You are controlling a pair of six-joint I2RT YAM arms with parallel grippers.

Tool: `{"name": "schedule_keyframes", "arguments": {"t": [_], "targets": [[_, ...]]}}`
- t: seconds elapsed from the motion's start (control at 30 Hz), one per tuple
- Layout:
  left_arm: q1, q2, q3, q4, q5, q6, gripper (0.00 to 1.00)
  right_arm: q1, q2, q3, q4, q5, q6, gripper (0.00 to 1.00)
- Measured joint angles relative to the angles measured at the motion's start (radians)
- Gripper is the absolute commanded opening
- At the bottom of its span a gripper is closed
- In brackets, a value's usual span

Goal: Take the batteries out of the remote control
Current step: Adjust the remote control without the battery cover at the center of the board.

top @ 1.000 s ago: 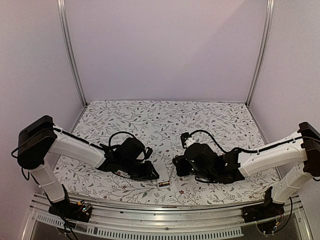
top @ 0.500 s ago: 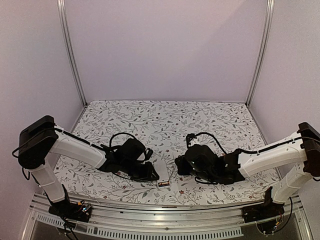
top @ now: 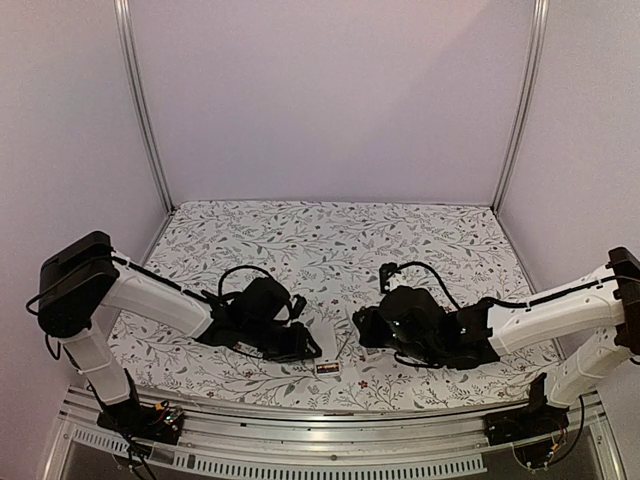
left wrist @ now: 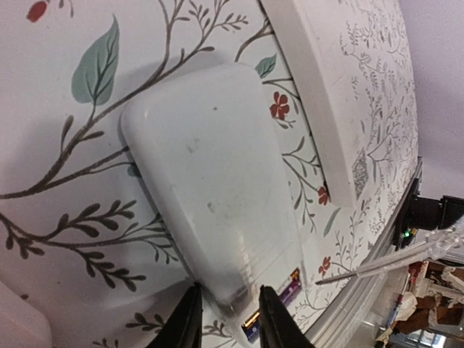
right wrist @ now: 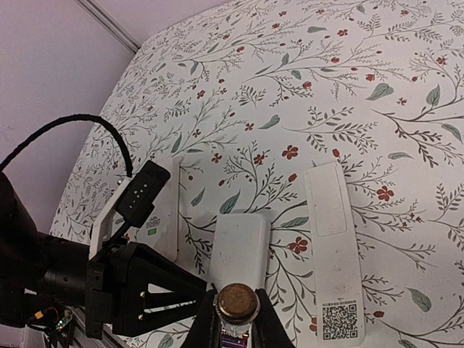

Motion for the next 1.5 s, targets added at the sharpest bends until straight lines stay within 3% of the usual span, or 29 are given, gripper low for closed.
{"name": "schedule_keyframes", "arguments": {"t": [0.33, 0.8, 1.2, 1.33, 1.5], "targets": [[0.039, 0.044, 0.050, 0.025, -0.046, 0.044, 0.52, -0.018, -0.151, -0.019, 0.001, 0.068, -0.092, 0.00], [0.049, 0.134, 0.154, 0.035, -0.040, 0.163, 0.54, -0.058, -0.207, -0.064, -0.018, 0.099, -0.131, 0.00], [0.037, 0.196, 0.169, 0.159, 0.069, 0.252, 0.58, -0.093, -0.212, -0.079, -0.003, 0.095, -0.158, 0.00], [0.032, 0.171, 0.158, 0.158, 0.048, 0.287, 0.67, -0.115, -0.228, -0.117, 0.032, 0.074, -0.170, 0.00], [0.043, -0.010, 0.093, 0.147, -0.039, 0.331, 0.76, -0.183, -0.240, -0.149, 0.089, -0.003, -0.194, 0.00]]}}
